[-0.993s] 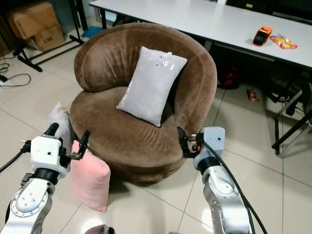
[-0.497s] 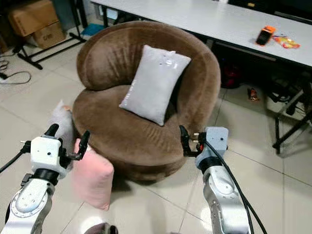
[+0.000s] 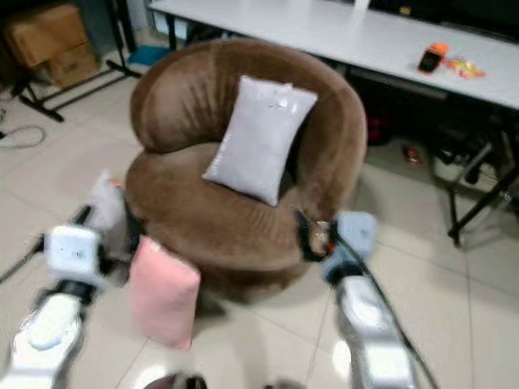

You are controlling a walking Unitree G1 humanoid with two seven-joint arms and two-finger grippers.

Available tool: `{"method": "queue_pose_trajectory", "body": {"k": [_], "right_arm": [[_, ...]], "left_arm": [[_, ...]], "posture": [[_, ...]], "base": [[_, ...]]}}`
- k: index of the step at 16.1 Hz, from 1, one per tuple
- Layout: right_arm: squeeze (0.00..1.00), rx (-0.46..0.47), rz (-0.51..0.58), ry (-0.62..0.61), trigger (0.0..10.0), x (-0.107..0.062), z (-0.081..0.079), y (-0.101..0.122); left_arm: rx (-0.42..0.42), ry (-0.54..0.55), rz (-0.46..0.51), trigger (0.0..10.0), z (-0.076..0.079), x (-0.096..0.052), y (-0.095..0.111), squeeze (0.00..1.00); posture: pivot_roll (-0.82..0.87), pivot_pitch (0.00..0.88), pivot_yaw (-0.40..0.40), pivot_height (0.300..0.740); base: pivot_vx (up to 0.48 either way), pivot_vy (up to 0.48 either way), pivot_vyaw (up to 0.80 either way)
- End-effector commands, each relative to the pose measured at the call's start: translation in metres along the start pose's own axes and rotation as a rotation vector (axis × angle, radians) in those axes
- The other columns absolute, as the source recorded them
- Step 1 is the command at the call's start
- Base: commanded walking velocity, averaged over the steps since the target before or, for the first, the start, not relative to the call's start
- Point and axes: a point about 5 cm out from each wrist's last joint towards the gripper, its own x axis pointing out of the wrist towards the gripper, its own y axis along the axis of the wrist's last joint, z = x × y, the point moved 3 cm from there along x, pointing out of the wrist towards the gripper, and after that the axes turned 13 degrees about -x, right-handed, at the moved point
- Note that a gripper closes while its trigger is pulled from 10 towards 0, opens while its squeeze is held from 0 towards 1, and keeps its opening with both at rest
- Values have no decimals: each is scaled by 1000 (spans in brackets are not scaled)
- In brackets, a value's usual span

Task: Move the pillow to the sofa from floor

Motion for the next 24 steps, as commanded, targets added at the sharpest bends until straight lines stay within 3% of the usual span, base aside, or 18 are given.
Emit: {"method": "queue_pose_trajectory", "body": {"k": [1, 7, 12, 17, 20, 21, 22, 23, 24], "right_arm": [[1000, 17, 2, 7, 10000, 1, -3, 2], [1000, 21, -2, 26, 10000, 1, -6, 2], [1000, 6, 15, 77, 10000, 4, -14, 8], [1000, 6, 17, 89, 10000, 3, -17, 8], [1000, 13, -14, 12, 10000, 5, -9, 3], [890, 9, -17, 10, 10000, 5, -8, 3], [890, 9, -17, 10, 10000, 5, -8, 3], [533, -3, -11, 18, 10000, 5, -9, 3], [537, -11, -9, 28, 10000, 4, -10, 3]], "left_arm": [[18, 3, 10, 10000, -4, 0, 5, 533], [16, 5, 11, 10000, -3, 1, 5, 533], [14, -6, 20, 10000, 1, 5, 9, 529], [-13, -37, 27, 10000, 3, 3, 12, 541], [-18, -34, 33, 10000, 1, 5, 13, 545], [-19, -32, 33, 10000, 1, 5, 13, 549], [-19, -32, 33, 10000, 1, 5, 13, 549], [-19, -33, 30, 10000, 0, 4, 13, 545], [-16, -33, 29, 10000, -1, 4, 13, 549]], "posture": [[38, 76, -47, 740], [36, 81, -52, 740], [30, 104, -64, 740], [31, 105, -58, 740], [31, 88, -61, 740], [32, 88, -58, 740], [32, 88, -58, 740], [37, 83, -57, 740], [40, 80, -60, 740]], "base": [[0, 390, 0], [0, 387, 0], [0, 0, 0], [103, 0, 771], [334, 0, 0], [337, 0, 0], [337, 0, 0], [337, 0, 0], [341, 0, 0]]}}
